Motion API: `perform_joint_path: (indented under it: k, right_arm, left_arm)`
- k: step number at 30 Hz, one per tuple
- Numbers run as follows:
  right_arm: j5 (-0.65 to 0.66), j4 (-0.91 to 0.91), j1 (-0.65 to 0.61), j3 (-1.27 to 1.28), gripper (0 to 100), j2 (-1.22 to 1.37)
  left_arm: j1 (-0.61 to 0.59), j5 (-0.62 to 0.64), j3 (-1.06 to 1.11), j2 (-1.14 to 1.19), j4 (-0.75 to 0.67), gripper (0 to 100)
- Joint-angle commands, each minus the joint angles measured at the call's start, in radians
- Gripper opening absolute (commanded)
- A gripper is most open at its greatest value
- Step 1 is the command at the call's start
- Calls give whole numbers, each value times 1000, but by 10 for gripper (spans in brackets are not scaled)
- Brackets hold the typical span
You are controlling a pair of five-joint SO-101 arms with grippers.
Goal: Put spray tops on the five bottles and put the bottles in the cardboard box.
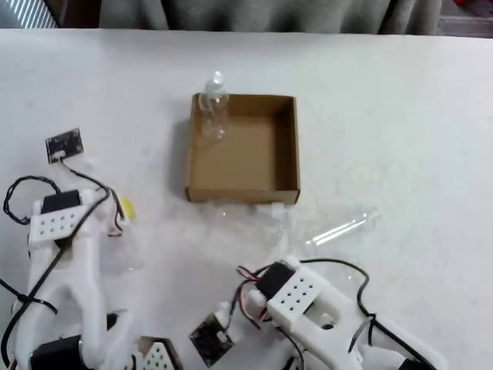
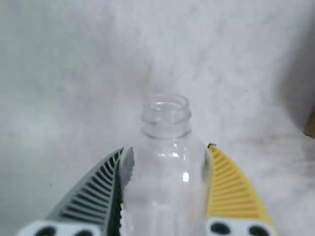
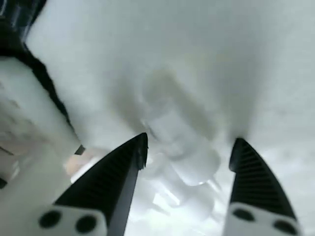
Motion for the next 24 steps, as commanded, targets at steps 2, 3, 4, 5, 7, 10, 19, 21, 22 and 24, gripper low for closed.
perform_joint_path:
  k: [2, 3, 4, 5, 7, 10, 19, 21, 22, 24]
  right_arm:
    - [-21, -28, -4, 0, 123, 12]
    - [-26, -41, -4, 0, 84, 12]
    - [-52, -65, -4, 0, 39, 10]
    - [-95, -97, -2, 0, 9, 10]
    - [-184, -148, -2, -3, 28, 10]
    - [-212, -145, 7, -49, 16, 10]
    - [-304, -15, 257, -304, 17, -166]
    - [-354, -1, 295, -348, 17, -242]
    - [-385, 13, 311, -373, 17, -280]
    - [-466, 44, 348, -425, 17, -349]
  left_arm:
    - [-12, -11, -57, -39, -26, 20]
    - [-10, -11, -57, -39, -26, 20]
    - [-10, -11, -57, -39, -26, 20]
    - [-10, -11, -57, -39, -26, 20]
    - [-10, -11, -55, -39, -26, 20]
    - [-10, -11, -54, -39, -26, 20]
    - [-10, -11, -52, -39, -26, 20]
    - [-8, -11, -52, -39, -26, 20]
    - [-5, -11, -51, -39, -26, 20]
    - [-5, -11, -51, -39, -26, 20]
